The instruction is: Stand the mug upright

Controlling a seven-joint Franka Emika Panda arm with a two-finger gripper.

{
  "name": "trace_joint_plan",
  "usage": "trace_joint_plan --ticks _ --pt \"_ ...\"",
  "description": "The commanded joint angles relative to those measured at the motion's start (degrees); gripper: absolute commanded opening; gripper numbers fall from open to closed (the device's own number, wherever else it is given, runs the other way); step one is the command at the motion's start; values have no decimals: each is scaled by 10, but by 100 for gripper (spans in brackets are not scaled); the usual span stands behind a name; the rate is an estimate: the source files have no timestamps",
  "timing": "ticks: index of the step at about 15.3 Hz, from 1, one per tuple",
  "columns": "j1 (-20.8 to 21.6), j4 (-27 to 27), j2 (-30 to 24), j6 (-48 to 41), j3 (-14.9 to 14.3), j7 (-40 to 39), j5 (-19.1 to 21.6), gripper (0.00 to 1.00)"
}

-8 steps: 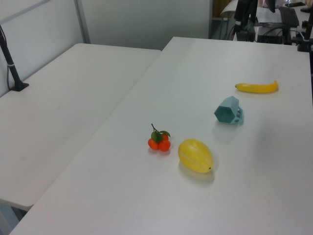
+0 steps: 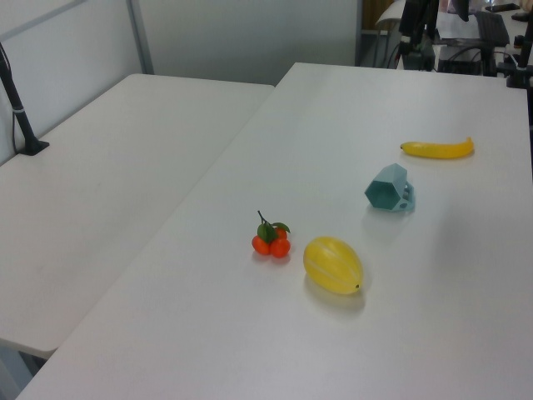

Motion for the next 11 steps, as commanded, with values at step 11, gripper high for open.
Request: trace_joint_plan --ticks 11 --pt "11 -29 -22 11 -11 -9 -6 100"
